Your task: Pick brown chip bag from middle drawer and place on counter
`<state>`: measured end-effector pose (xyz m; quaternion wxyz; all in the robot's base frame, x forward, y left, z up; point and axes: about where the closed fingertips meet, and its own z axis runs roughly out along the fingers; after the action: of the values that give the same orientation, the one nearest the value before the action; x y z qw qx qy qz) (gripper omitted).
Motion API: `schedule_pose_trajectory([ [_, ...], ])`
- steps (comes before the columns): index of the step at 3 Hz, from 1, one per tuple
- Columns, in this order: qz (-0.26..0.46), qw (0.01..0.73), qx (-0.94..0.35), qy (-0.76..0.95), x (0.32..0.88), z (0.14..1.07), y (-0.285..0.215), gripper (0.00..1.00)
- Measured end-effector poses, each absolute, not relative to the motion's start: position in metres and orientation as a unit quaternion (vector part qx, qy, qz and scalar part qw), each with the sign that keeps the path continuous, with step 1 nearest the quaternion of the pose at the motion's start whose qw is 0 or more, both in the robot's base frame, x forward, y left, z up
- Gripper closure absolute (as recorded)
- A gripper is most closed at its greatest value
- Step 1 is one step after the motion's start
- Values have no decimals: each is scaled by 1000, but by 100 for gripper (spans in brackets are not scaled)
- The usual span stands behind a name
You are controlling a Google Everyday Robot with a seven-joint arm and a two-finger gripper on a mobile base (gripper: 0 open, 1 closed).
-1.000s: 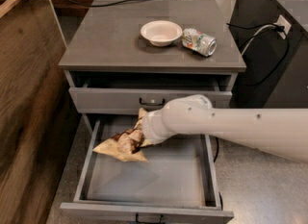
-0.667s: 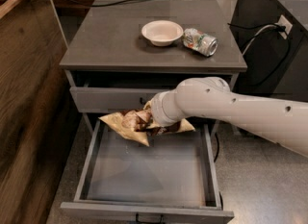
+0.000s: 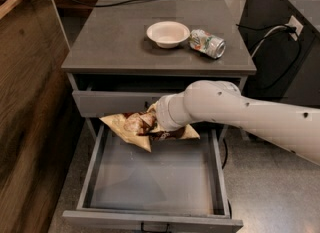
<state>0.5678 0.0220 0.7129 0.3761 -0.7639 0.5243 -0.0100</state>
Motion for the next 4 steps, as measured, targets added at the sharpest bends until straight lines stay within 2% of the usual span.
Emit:
schedule_pose_trajectory([
  [2,-51,443,-767,461,530,841,49,100],
  [4,-101,470,-789,383,547,970,89,100],
])
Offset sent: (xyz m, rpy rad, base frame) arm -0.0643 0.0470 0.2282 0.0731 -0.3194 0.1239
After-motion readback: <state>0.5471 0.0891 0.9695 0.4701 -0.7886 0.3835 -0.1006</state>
